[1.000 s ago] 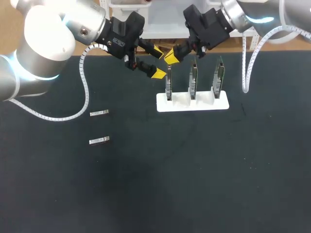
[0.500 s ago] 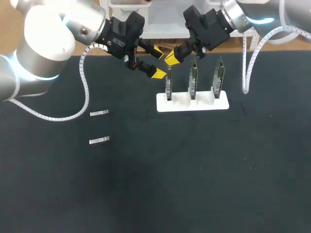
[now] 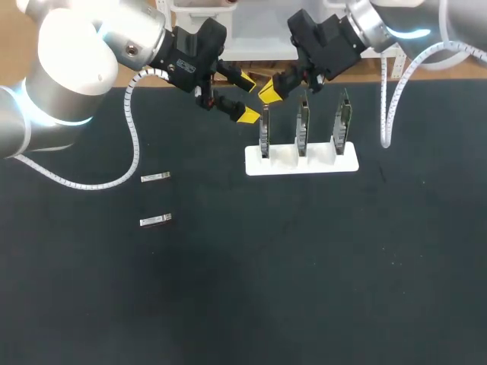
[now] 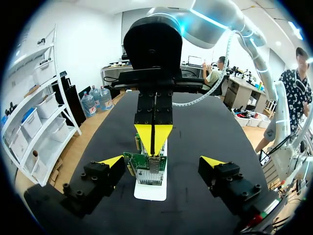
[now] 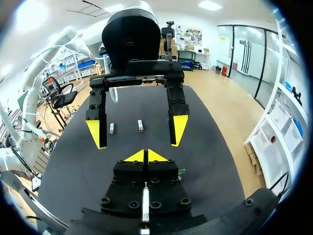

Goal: Pick up the optical module with the left hand, and insert it into the network port with the right hand.

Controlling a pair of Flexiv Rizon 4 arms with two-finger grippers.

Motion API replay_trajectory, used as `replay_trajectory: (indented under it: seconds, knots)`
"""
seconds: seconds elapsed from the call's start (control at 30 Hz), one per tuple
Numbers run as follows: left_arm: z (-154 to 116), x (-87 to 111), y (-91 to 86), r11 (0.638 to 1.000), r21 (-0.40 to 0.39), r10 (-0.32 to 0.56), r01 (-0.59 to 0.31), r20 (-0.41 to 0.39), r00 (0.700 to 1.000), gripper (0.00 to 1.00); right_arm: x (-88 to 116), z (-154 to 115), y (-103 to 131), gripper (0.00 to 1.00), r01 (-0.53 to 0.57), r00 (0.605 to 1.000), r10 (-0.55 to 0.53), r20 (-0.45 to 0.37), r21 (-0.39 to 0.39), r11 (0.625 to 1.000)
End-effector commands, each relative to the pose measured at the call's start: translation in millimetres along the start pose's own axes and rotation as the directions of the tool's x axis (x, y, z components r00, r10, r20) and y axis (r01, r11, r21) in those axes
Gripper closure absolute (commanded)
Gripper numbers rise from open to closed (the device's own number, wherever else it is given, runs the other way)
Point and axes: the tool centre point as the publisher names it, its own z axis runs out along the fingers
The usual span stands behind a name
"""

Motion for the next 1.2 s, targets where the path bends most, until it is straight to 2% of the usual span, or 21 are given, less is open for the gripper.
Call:
replay_trajectory:
  seconds: [0.03,0.4,0.77,0.97,1.2]
  knots:
    - [0,0.0,0.4,1.0,0.001,0.0,0.0,-0.001,1.0,0.0,13,9,2,1.0,-0.001,1.0,0.001,0.007,0.004,1.0]
    - [0,0.0,0.4,1.0,0.001,0.0,0.0,-0.001,1.0,0.0,-6,-5,2,1.0,0.005,0.998,-0.006,0.068,0.014,1.0]
    - [0,0.0,0.4,1.0,0.001,0.0,0.0,-0.001,1.0,0.0,-29,-33,3,1.0,0.013,0.989,-0.017,0.15,0.033,0.999]
    - [0,0.0,0.4,1.0,0.001,0.0,0.0,-0.001,1.0,0.0,-23,-63,3,1.0,-0.025,0.984,0.02,0.175,0.027,0.999]
    - [0,0.0,0.4,1.0,0.001,0.0,0.0,-0.001,1.0,0.0,3,-94,10,1.0,-0.042,0.989,0.04,0.146,0.013,0.999]
